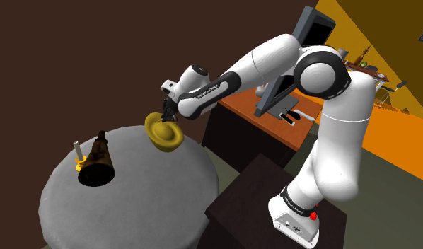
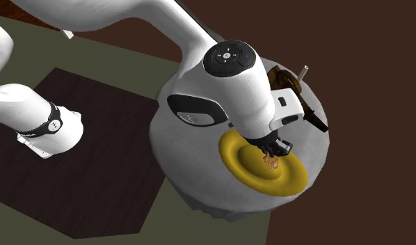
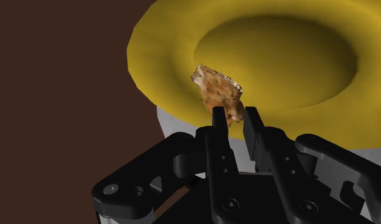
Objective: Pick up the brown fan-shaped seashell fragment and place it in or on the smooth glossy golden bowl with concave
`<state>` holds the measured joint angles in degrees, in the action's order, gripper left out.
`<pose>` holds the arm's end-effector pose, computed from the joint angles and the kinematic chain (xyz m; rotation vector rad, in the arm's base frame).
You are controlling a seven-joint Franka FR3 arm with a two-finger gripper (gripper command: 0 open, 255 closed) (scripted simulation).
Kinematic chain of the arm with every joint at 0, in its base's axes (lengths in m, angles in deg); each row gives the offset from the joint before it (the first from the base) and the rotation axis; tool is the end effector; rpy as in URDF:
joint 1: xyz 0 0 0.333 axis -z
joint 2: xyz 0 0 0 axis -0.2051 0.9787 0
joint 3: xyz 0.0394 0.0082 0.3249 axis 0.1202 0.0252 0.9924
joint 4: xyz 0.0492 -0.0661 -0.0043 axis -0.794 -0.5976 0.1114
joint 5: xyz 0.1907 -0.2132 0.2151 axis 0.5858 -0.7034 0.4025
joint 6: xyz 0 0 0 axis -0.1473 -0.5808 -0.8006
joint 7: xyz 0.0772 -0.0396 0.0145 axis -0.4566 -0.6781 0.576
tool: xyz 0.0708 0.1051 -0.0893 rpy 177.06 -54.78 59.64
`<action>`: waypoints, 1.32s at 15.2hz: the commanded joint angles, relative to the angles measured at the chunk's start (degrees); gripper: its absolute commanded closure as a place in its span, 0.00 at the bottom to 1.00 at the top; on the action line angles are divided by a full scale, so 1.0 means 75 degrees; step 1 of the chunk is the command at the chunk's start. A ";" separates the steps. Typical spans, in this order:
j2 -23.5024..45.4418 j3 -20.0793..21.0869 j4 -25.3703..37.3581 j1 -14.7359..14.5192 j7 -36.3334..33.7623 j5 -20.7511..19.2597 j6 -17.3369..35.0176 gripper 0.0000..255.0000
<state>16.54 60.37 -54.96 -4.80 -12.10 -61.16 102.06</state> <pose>0.6180 0.1276 0.2733 2.3093 1.7658 0.5678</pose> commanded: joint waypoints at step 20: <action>0.0580 0.0162 0.0012 0.0126 0.0119 0.0127 0.0576 0.00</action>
<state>20.89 61.58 -54.86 -3.85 -11.20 -60.21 106.37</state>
